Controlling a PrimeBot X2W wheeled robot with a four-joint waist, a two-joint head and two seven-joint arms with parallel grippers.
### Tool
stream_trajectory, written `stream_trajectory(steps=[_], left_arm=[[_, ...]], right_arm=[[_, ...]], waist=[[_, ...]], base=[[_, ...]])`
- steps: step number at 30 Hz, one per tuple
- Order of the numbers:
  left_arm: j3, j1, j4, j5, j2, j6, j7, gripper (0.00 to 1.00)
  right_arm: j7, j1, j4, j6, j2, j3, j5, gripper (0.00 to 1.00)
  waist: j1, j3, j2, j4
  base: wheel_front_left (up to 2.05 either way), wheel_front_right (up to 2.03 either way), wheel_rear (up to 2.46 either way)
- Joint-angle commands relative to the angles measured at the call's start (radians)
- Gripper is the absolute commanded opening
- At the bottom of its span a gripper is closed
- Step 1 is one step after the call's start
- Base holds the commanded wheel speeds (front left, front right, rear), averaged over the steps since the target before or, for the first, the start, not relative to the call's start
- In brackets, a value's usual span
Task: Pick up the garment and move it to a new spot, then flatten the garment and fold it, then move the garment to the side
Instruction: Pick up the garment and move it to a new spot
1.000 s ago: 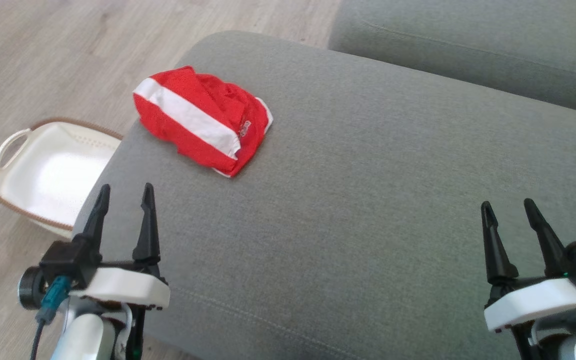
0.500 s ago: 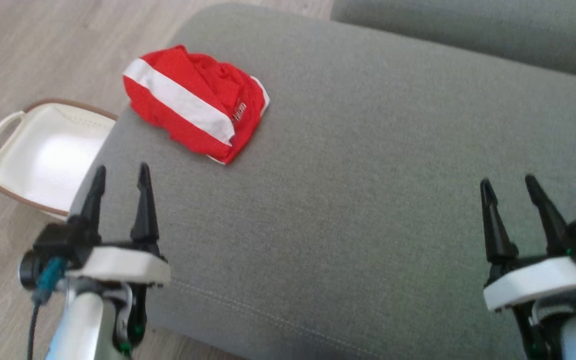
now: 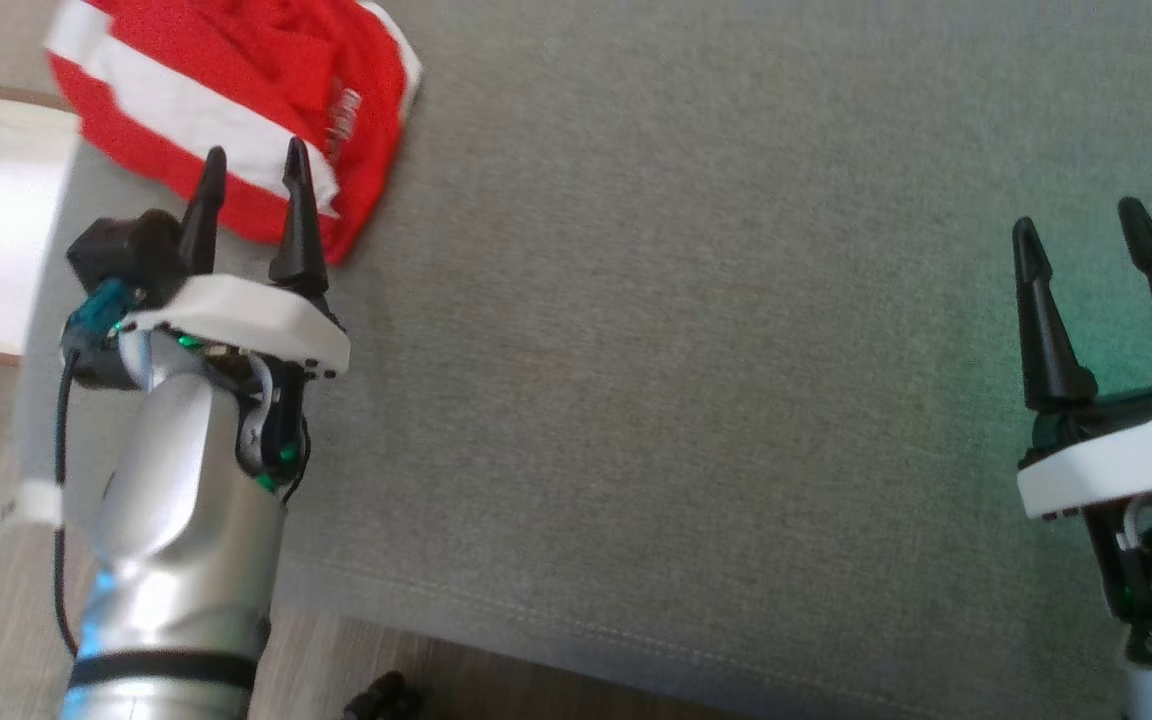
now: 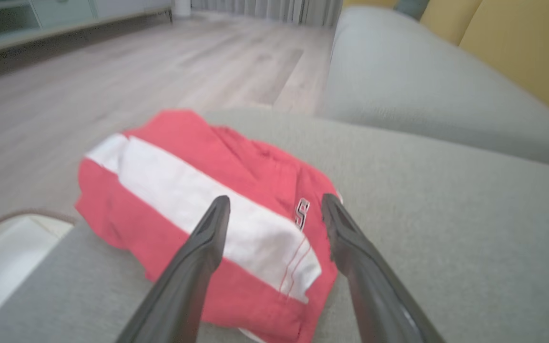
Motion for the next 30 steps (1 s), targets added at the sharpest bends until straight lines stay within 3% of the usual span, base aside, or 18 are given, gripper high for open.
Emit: stream_trajectory(steps=[1,10,13,18,30], left_arm=[[0.038,-0.022,-0.011,-0.005,0.024,-0.003,-0.005,1.0],[0.051,-0.201,0.376,-0.04,0.052,-0.025,0.026,1.0],[0.05,-0.233,0.433,-0.042,0.055,-0.029,0.014,0.0],[0.06,-0.228,0.413,-0.027,0.072,-0.011,-0.004,0.0],[0.093,0.078,-0.117,0.088,0.099,0.059,-0.005,0.0]], right_arm=[[0.001,-0.024,-0.041,-0.001,-0.009,0.025,0.003,1.0],[-0.014,-0.049,-0.017,-0.001,-0.011,0.032,0.011,1.0],[-0.02,-0.046,-0.007,-0.001,-0.005,0.025,0.013,1.0],[-0.037,-0.038,0.021,-0.001,0.009,0.025,0.017,1.0],[-0.091,0.022,0.105,-0.001,0.055,0.031,0.035,1.0]], waist=[[-0.0004,0.048,0.0,-0.036],[-0.0004,0.057,0.0,-0.058],[-0.0004,0.047,0.0,-0.055],[-0.0004,-0.002,0.0,-0.051],[-0.0004,-0.236,0.0,-0.068]], base=[[0.0,0.0,0.0],[0.0,0.0,0.0],[0.0,0.0,0.0],[0.0,0.0,0.0],[0.0,0.0,0.0]])
